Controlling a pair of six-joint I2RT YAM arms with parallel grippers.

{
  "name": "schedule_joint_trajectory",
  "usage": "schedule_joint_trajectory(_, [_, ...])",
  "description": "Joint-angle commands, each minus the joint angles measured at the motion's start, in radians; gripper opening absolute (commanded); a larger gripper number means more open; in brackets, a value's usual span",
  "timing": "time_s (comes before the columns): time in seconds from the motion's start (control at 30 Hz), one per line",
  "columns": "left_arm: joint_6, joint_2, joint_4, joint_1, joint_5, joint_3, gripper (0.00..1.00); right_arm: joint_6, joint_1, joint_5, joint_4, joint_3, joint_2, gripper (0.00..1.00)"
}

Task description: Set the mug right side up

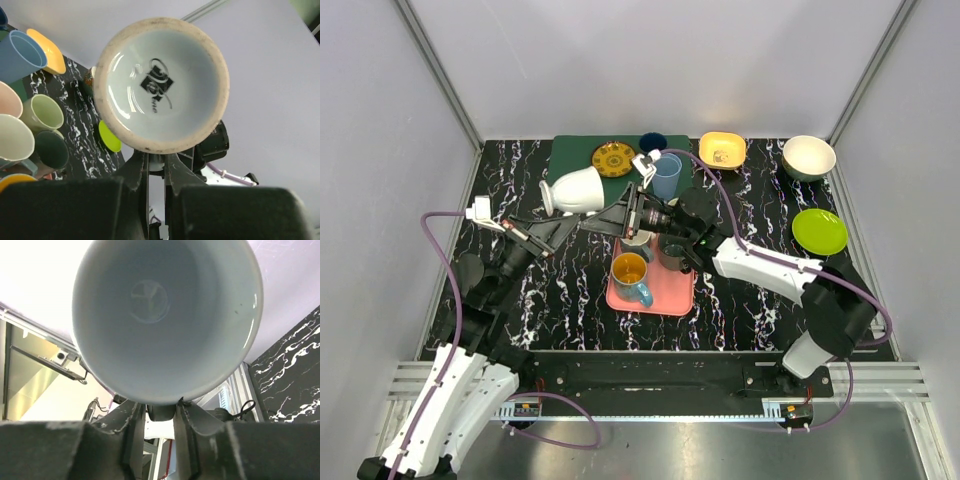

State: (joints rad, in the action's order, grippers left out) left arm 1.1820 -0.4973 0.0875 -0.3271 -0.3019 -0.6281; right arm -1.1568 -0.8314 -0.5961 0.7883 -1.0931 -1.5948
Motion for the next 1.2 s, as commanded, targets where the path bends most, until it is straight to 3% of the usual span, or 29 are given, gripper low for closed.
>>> schedule_joint_trajectory(0.0, [0.002, 0.023, 0.118, -0.010, -0.049, -0.002, 0.00, -0.041, 0.021, 0.029, 0.178, -0.047, -0.027, 0.24])
schedule_joint_trajectory(0.13, [-0.001, 0.020, 0.118, -0.012, -0.051, 0.001, 0.00, -0.070, 0.025, 0.002, 0.239, -0.044, -0.045, 0.17])
schedule_joint_trajectory(0.2, [-0.007, 0.020, 0.113, -0.012, -0.051, 0.002, 0.00, -0.081, 0.029, -0.008, 0.262, -0.050, -0.050, 0.00])
schedule_joint_trajectory(0.3, [-0.010, 0.020, 0.084, -0.012, -0.040, 0.001, 0.01, -0.069, 0.031, -0.022, 0.230, -0.050, -0.042, 0.00])
schedule_joint_trajectory(0.37, [-0.021, 0.019, 0.051, -0.012, -0.026, -0.008, 0.13, -0.017, 0.034, -0.014, 0.159, -0.042, -0.004, 0.00])
schedule_joint_trajectory(0.4, [-0.033, 0.023, 0.040, -0.012, -0.020, -0.012, 0.33, 0.008, 0.032, -0.013, 0.126, -0.036, 0.013, 0.00])
schedule_joint_trajectory(0.43, [-0.042, 0.026, 0.005, -0.012, -0.010, -0.016, 0.42, 0.060, 0.032, -0.005, 0.086, -0.034, 0.053, 0.00])
schedule_joint_trajectory(0.53, [-0.088, 0.039, -0.061, -0.012, 0.030, -0.047, 0.60, 0.181, 0.034, 0.005, -0.087, -0.039, 0.137, 0.00])
schedule_joint_trajectory(0.63, [-0.131, 0.046, -0.109, -0.012, 0.064, -0.067, 0.65, 0.305, 0.034, 0.025, -0.272, -0.050, 0.231, 0.00])
schedule_joint_trajectory(0.8, [-0.191, 0.059, -0.202, -0.012, 0.121, -0.091, 0.68, 0.544, 0.034, 0.145, -0.676, -0.080, 0.415, 0.00])
schedule_joint_trajectory(0.83, [-0.203, 0.065, -0.225, -0.012, 0.148, -0.099, 0.69, 0.587, 0.032, 0.183, -0.851, -0.093, 0.442, 0.00])
schedule_joint_trajectory(0.9, [-0.243, 0.083, -0.294, -0.012, 0.181, -0.111, 0.70, 0.690, 0.031, 0.296, -1.028, -0.140, 0.501, 0.00])
schedule_joint_trajectory(0.93, [-0.257, 0.089, -0.314, -0.012, 0.213, -0.119, 0.70, 0.718, 0.028, 0.338, -1.184, -0.151, 0.519, 0.00])
schedule_joint_trajectory(1.03, [-0.298, 0.115, -0.374, -0.012, 0.265, -0.122, 0.70, 0.781, 0.002, 0.520, -1.441, -0.166, 0.567, 0.00])
schedule_joint_trajectory(1.17, [-0.315, 0.109, -0.430, -0.012, 0.296, -0.119, 0.69, 0.764, -0.079, 0.729, -1.619, -0.113, 0.593, 0.00])
